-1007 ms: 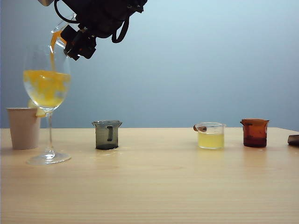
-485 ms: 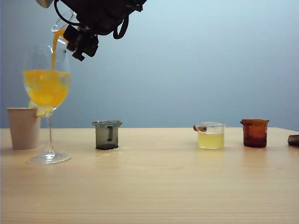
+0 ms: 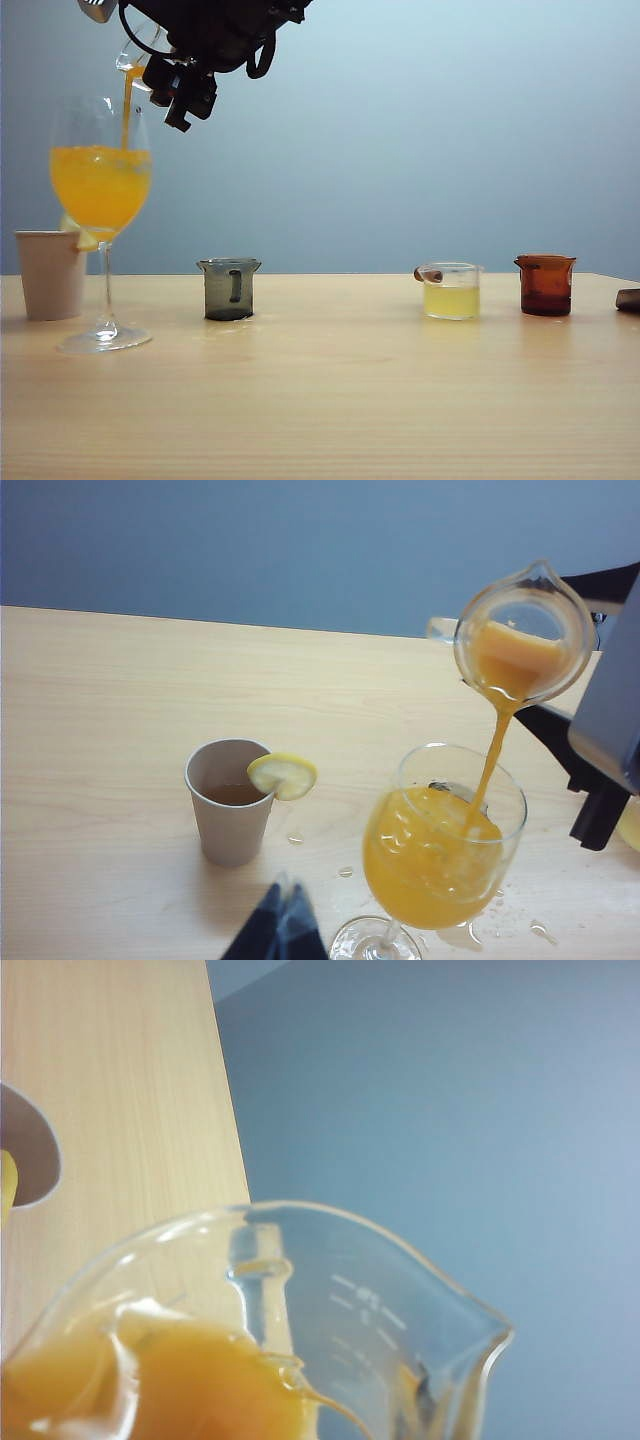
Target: Pick up the second measuring cup from the left, pour the orange juice inside into the goblet, and finally put the measuring cup back in its original place.
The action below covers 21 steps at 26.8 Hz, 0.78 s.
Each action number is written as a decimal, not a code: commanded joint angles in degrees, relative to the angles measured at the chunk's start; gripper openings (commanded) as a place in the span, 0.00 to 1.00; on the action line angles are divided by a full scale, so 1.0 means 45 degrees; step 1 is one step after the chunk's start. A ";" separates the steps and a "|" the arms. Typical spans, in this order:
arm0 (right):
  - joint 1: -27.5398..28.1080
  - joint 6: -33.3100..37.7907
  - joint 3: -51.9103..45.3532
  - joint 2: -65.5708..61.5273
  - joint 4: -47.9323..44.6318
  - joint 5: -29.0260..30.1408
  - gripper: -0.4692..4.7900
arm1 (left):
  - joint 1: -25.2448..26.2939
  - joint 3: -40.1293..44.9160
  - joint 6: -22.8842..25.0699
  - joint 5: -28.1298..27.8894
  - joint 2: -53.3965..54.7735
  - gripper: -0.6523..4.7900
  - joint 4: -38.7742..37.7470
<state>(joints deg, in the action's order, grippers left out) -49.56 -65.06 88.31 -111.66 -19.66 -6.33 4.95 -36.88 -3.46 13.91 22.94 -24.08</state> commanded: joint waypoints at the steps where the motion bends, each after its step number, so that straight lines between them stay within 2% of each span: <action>1: -0.0044 0.0005 0.0107 0.0078 -0.0413 0.0005 0.28 | -0.0005 -0.0010 0.0010 0.0063 -0.0015 0.11 0.0126; 4: -0.0083 -0.0005 0.0107 0.0078 -0.0471 0.0010 0.28 | -0.0005 -0.0010 0.0010 0.0063 -0.0015 0.11 0.0126; 21: -0.0194 -0.2385 0.0107 0.0078 -0.1078 0.0588 0.29 | -0.0005 -0.0010 0.0010 0.0063 -0.0015 0.11 0.0126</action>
<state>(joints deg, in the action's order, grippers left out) -50.33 -74.76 88.36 -111.66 -22.81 -3.84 4.95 -36.86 -3.46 13.91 22.94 -24.08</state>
